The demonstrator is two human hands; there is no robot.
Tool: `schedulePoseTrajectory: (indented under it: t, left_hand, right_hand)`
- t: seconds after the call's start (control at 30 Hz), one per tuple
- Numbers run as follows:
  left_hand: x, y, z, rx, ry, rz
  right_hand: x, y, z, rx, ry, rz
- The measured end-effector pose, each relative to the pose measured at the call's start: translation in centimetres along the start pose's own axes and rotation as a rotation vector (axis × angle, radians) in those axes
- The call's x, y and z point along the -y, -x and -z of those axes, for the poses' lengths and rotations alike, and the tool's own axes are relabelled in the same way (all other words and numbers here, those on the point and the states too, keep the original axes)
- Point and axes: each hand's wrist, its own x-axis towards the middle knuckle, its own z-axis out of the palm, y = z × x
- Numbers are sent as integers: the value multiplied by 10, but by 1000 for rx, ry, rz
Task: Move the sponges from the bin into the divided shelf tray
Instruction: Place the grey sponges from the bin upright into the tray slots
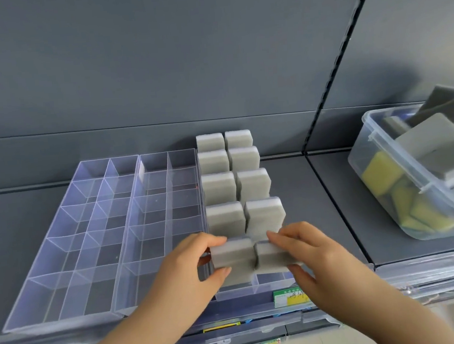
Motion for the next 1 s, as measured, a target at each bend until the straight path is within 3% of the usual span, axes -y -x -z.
schedulePoseTrajectory:
  t: [0.43,0.63,0.77,0.87,1.0]
  left_hand:
    - [-3,2,7,97,-63,-13]
    - [-2,-5,16,174,-200,-140]
    - [-12,-10,20,75,-436,-404]
    - [-24,-17,8,-10,-490,-636]
    - [-54,-21,-20,-63,-528,-792]
  right_hand:
    - [2,-6,-12,-41,46,-94]
    - [16,1,-12,-23,52,-155]
    - [26,13,-16,-99,106,-196]
    - [24,27,-13,-179,98,-235]
    - [10,60,4,-232,105,-320]
